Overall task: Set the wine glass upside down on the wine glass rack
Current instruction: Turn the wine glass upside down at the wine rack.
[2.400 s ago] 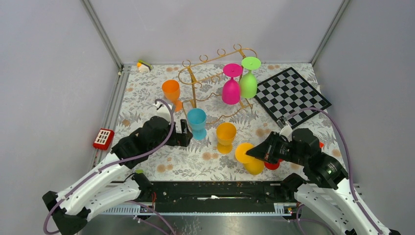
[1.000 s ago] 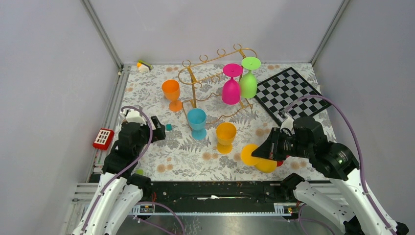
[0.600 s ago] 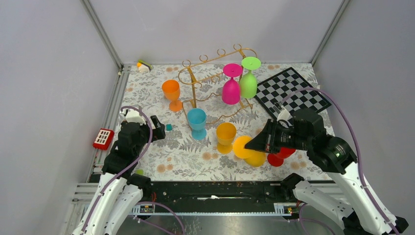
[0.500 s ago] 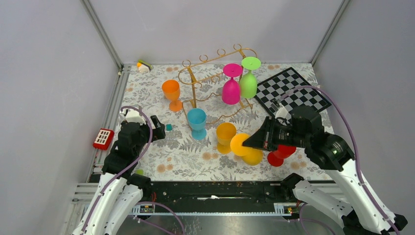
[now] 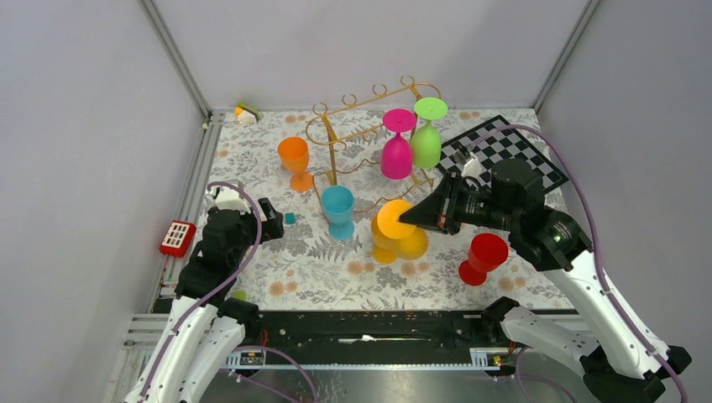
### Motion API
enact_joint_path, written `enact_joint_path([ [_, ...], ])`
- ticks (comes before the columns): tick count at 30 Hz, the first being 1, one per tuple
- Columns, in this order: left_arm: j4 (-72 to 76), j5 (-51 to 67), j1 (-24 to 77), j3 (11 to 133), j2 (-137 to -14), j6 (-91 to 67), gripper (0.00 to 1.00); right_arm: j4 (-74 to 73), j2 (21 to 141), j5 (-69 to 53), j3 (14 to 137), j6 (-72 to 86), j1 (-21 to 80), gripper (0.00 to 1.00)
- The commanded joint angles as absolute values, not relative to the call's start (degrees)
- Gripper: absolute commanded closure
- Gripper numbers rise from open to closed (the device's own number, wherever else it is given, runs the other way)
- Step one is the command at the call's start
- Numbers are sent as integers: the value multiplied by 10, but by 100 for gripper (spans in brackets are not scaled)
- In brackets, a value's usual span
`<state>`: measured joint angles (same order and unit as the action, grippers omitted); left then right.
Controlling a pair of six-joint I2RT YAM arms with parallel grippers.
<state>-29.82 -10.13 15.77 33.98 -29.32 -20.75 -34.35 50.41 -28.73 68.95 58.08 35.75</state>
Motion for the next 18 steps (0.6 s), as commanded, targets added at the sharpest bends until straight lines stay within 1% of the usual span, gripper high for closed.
enact_joint_path([
  [1, -264, -102, 156, 337, -292, -200, 1, -278, 519, -289, 725, 605, 362, 100],
  [11, -262, -98, 156, 337, -294, -200, 1, -217, 536, -258, 726, 641, 362, 100],
  [18, -263, -100, 156, 337, -293, -199, 1, -210, 552, -234, 755, 634, 361, 100],
])
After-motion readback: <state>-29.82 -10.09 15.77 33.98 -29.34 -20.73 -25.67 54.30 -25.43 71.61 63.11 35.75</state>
